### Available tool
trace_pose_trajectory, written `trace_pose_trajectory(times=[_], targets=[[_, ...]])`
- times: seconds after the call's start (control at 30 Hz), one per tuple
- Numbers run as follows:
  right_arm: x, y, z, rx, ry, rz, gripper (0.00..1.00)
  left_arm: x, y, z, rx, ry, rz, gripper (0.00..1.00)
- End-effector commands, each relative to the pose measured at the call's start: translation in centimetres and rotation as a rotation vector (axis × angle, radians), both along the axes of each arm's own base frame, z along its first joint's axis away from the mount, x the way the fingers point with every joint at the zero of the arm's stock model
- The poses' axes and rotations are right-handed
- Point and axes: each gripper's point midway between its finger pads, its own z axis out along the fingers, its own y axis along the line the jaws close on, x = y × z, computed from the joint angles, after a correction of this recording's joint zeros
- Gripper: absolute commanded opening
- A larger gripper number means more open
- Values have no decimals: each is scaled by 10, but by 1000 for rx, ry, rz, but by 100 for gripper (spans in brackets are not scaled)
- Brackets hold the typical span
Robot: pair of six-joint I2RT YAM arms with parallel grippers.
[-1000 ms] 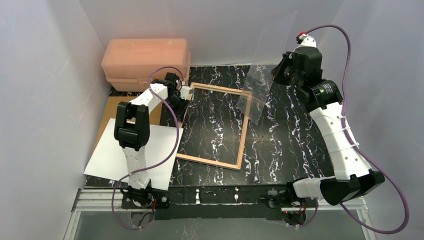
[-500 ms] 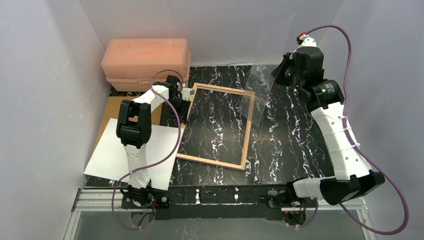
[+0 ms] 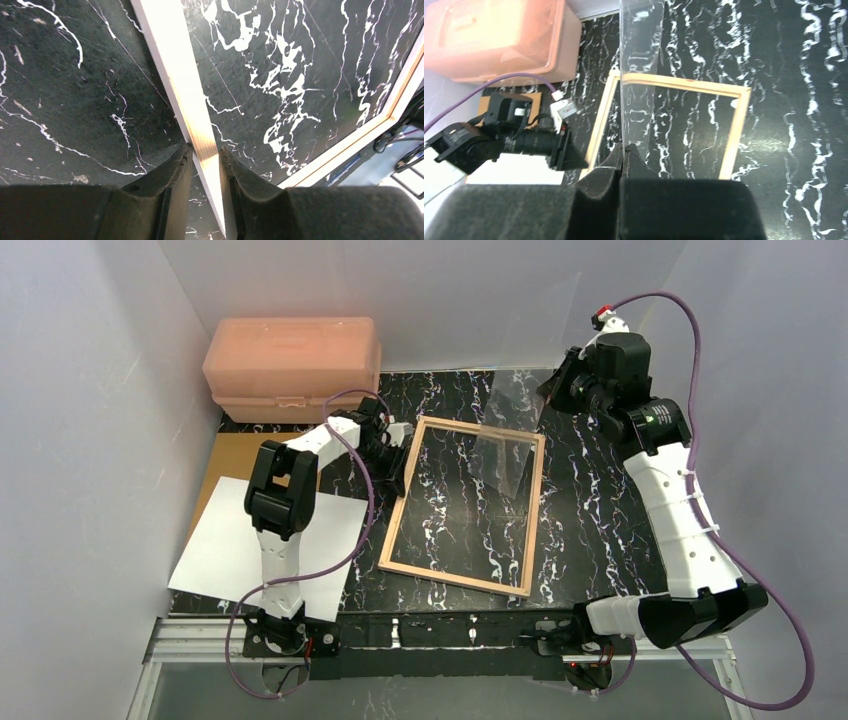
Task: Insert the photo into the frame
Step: Adjust the photo frame at the center of the board.
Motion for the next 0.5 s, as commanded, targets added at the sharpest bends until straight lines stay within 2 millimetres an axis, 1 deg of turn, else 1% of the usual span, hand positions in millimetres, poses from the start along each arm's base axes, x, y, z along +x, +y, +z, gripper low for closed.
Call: trace_pose_trajectory(times=[0.0, 0.1, 0.2, 0.3, 0.37, 0.43, 0.47], targets=[[-3, 27, 19, 113, -18, 124, 1, 3, -7, 10, -66, 37, 115, 23], [-8, 42, 8, 166, 39, 190, 1, 5, -9, 11, -80, 31, 147, 20], [-10, 47, 6, 184, 67, 217, 1, 6, -6, 3, -62, 33, 167, 17], [-12, 46, 11, 184, 66, 217, 1, 6, -5, -6, -38, 39, 177, 14], [-13, 44, 14, 181, 68, 216, 1, 8, -2, -12, -13, 43, 204, 8], [-14, 44, 19, 184, 66, 222, 1, 11, 4, -16, 19, 39, 249, 1], [-14, 46, 21, 188, 66, 231, 1, 11, 7, -16, 28, 41, 279, 0]])
